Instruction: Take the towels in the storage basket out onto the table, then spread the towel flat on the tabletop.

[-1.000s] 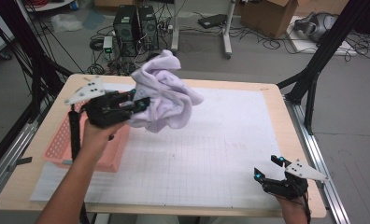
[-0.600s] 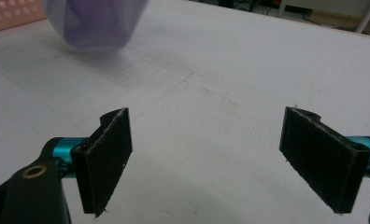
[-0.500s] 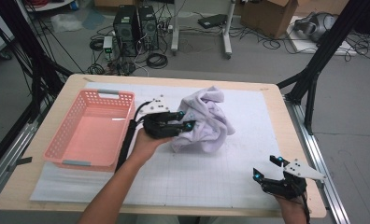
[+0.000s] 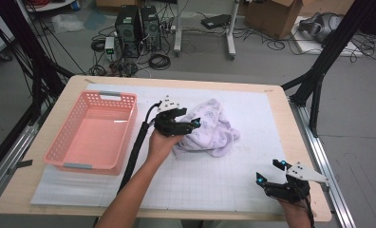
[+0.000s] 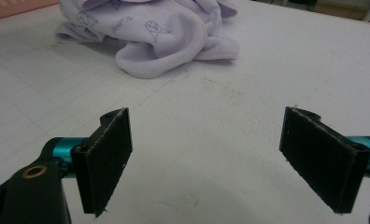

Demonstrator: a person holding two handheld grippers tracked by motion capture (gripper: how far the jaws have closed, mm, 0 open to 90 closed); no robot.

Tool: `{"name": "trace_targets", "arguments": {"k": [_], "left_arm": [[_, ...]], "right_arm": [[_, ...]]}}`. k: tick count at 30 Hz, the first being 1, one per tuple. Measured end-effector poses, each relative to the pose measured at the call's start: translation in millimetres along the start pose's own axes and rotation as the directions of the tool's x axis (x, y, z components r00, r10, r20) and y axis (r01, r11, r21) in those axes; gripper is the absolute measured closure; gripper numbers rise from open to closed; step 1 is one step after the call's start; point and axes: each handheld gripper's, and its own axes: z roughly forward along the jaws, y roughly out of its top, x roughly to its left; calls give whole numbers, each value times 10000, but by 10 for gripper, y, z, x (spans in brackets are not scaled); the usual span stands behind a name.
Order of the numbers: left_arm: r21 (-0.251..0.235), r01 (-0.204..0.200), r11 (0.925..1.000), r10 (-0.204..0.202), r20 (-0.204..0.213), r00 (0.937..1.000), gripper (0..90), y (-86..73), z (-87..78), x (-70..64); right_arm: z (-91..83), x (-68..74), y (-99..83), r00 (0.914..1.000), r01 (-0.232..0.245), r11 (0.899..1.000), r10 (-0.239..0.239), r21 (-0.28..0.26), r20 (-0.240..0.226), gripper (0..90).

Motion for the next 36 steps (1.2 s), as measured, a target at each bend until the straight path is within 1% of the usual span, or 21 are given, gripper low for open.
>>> {"name": "trace_targets", "arguments": {"k": [1,2,5,6,7,8,10,11,13,15,16,17,19,20,21,22,25,27,28,32,36], "left_arm": [[-235,-32,9997,31,-68,10000,294,-32,-72,-9],[-285,-115,9995,114,-55,9999,285,-73,-132,-14],[-97,-352,9993,352,10,9994,269,-221,-266,-35],[34,-444,9990,444,7,9990,260,-261,-292,-49],[24,-550,9985,550,57,9985,251,-302,-319,-62],[-25,-545,9985,545,75,9985,248,-338,-336,-80],[12,-584,9983,583,189,9981,216,-397,-353,-112],[74,-557,9984,554,323,9979,215,-424,-356,-126],[250,-664,9975,656,319,9973,214,-471,-366,-147],[508,-635,9967,626,203,9978,200,-504,-383,-148],[668,-535,9963,520,250,9983,200,-513,-398,-138],[692,-447,9966,426,313,9986,200,-527,-422,-130],[540,-378,9978,350,514,9981,203,-574,-475,-124],[537,-371,9979,343,517,9981,206,-598,-493,-127],[636,-439,9970,407,514,9978,210,-619,-507,-126],[635,-503,9967,471,498,9976,210,-644,-519,-129],[701,-508,9962,470,550,9974,216,-708,-551,-135],[748,-575,9955,534,559,9970,216,-748,-574,-138],[783,-602,9951,561,533,9970,217,-766,-587,-137],[731,-514,9960,477,507,9976,218,-827,-632,-117],[722,-449,9964,412,518,9978,221,-878,-648,-101]], "right_arm": [[10,7,2,10000,31,10000,-31,0,-12,156],[16,17,6,10000,32,10000,-32,37,-43,156],[37,40,15,9999,106,9999,-105,56,-91,156],[46,44,17,9999,125,9999,-125,42,-91,156],[54,49,21,9999,124,9999,-124,47,-114,156],[62,54,24,9998,130,9999,-129,48,-117,156],[81,61,31,9997,162,9999,-161,60,-160,156],[89,64,34,9997,178,9998,-177,65,-178,156],[98,71,34,9996,165,9998,-163,96,-219,156],[99,68,32,9996,173,9998,-171,87,-221,156],[95,69,31,9997,120,9999,-118,93,-222,156],[95,63,30,9997,138,9999,-137,65,-206,156],[88,56,29,9998,89,9999,-87,112,-192,156],[90,50,27,9998,54,9999,-53,87,-180,156],[93,39,24,9998,92,9999,-91,64,-159,156],[95,37,23,9998,33,9999,-31,110,-174,156],[107,25,26,9999,1,9999,1,127,-165,156],[123,22,30,9998,61,9999,-60,90,-167,156],[125,27,32,9998,29,9998,-25,179,-202,156],[154,25,32,9999,32,9999,-30,138,-152,156],[215,29,48,9998,-201,9998,202,52,-87,155]]}}
